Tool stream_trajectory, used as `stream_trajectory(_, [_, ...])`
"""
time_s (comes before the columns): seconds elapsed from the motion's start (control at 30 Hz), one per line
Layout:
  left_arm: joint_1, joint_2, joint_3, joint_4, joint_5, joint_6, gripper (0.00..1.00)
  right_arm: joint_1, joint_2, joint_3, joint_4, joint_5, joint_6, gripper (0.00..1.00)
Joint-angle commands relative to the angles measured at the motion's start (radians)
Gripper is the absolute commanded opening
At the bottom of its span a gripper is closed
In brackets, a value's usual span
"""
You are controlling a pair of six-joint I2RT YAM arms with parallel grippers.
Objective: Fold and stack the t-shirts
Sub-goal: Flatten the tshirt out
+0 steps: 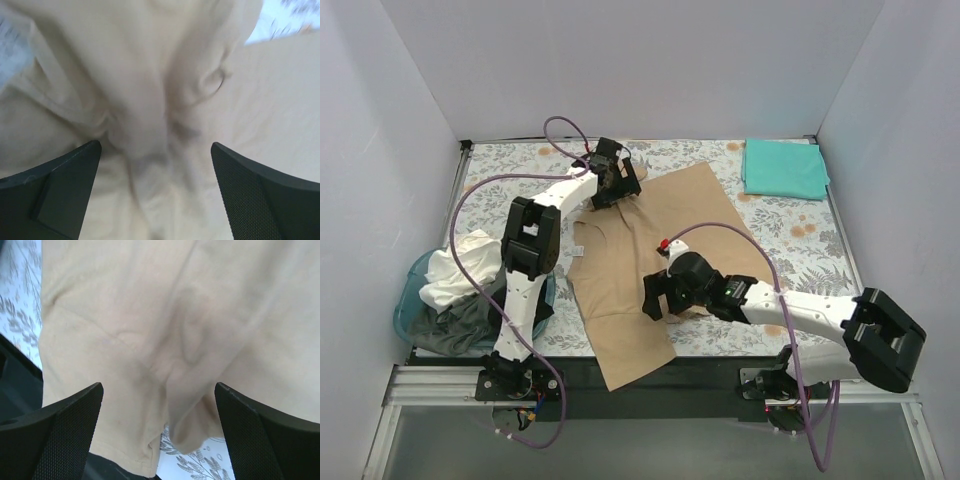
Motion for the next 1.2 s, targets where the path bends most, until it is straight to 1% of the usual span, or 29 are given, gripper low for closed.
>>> stream_trajectory(0.0, [-0.003,-0.238,-0.128,0.009,0.029,0.037,0.92,-0.011,-0.09,0.087,-0.084,0.183,-0.012,0.98])
stream_trajectory(0.03, [-0.005,-0.276,-0.175,0.015,0.015,0.029,0.92,-0.021,-0.103,0.092,-0.109,0.217,-0.012,0.99])
stream_trajectory(0.07, [-0.008,-0.355,-0.255,0.024,-0.02,0.016,0.92,-0.044,-0.13,0.095,-0.125,0.273,-0.009,0.98])
stream_trajectory(0.1, [-0.009,-0.391,-0.304,0.027,-0.031,0.005,0.92,-0.064,-0.144,0.097,-0.156,0.291,-0.011,0.98])
stream_trajectory(0.13, [-0.012,-0.426,-0.347,0.036,-0.036,-0.018,0.92,-0.087,-0.155,0.094,-0.167,0.3,-0.014,0.98])
stream_trajectory(0.17, [-0.018,-0.465,-0.437,0.042,-0.043,-0.032,0.92,-0.143,-0.175,0.091,-0.172,0.306,-0.014,0.98])
stream_trajectory(0.2, [-0.023,-0.529,-0.482,0.053,-0.06,-0.047,0.92,-0.179,-0.181,0.085,-0.17,0.298,-0.014,0.98])
stream_trajectory(0.23, [-0.028,-0.561,-0.527,0.071,-0.054,-0.066,0.93,-0.217,-0.18,0.084,-0.17,0.286,-0.037,0.98])
stream_trajectory(0.27, [-0.044,-0.588,-0.611,0.108,-0.044,-0.07,0.93,-0.289,-0.16,0.091,-0.17,0.269,-0.049,0.98])
stream_trajectory(0.33, [-0.063,-0.632,-0.672,0.128,-0.025,-0.083,0.93,-0.354,-0.12,0.13,-0.169,0.268,-0.115,0.98])
stream_trajectory(0.37, [-0.078,-0.64,-0.697,0.136,-0.033,-0.109,0.93,-0.403,-0.059,0.153,-0.169,0.265,-0.139,0.98])
stream_trajectory(0.4, [-0.081,-0.643,-0.738,0.141,-0.042,-0.116,0.93,-0.426,-0.025,0.173,-0.172,0.255,-0.158,0.98])
stream_trajectory(0.43, [-0.084,-0.637,-0.751,0.144,-0.045,-0.118,0.93,-0.443,0.01,0.195,-0.17,0.248,-0.173,0.98])
stream_trajectory(0.47, [-0.084,-0.629,-0.76,0.139,-0.048,-0.127,0.93,-0.474,0.082,0.242,-0.17,0.242,-0.204,0.98])
stream_trajectory(0.53, [-0.084,-0.597,-0.766,0.116,-0.088,-0.143,0.93,-0.503,0.153,0.293,-0.176,0.239,-0.222,0.98])
stream_trajectory(0.57, [-0.084,-0.586,-0.763,0.096,-0.102,-0.147,0.93,-0.523,0.216,0.333,-0.176,0.235,-0.242,0.98])
stream_trajectory(0.67, [-0.086,-0.545,-0.753,0.062,-0.149,-0.16,0.93,-0.558,0.323,0.39,-0.192,0.248,-0.267,0.98])
stream_trajectory(0.77, [-0.083,-0.501,-0.743,0.041,-0.19,-0.159,0.93,-0.586,0.388,0.42,-0.195,0.26,-0.27,0.98])
stream_trajectory(0.9, [-0.06,-0.433,-0.723,0.001,-0.226,-0.161,0.94,-0.613,0.425,0.394,-0.198,0.257,-0.25,0.98])
stream_trajectory(0.97, [-0.032,-0.408,-0.713,-0.045,-0.258,-0.185,0.94,-0.629,0.432,0.374,-0.196,0.258,-0.247,0.98])
stream_trajectory(1.1, [0.011,-0.376,-0.7,-0.08,-0.281,-0.186,0.94,-0.661,0.399,0.292,-0.196,0.275,-0.197,0.98])
stream_trajectory(1.13, [0.017,-0.375,-0.7,-0.086,-0.29,-0.187,0.94,-0.667,0.388,0.247,-0.196,0.275,-0.171,0.98])
stream_trajectory(1.17, [0.02,-0.376,-0.699,-0.096,-0.301,-0.189,0.94,-0.679,0.356,0.224,-0.196,0.284,-0.158,0.98])
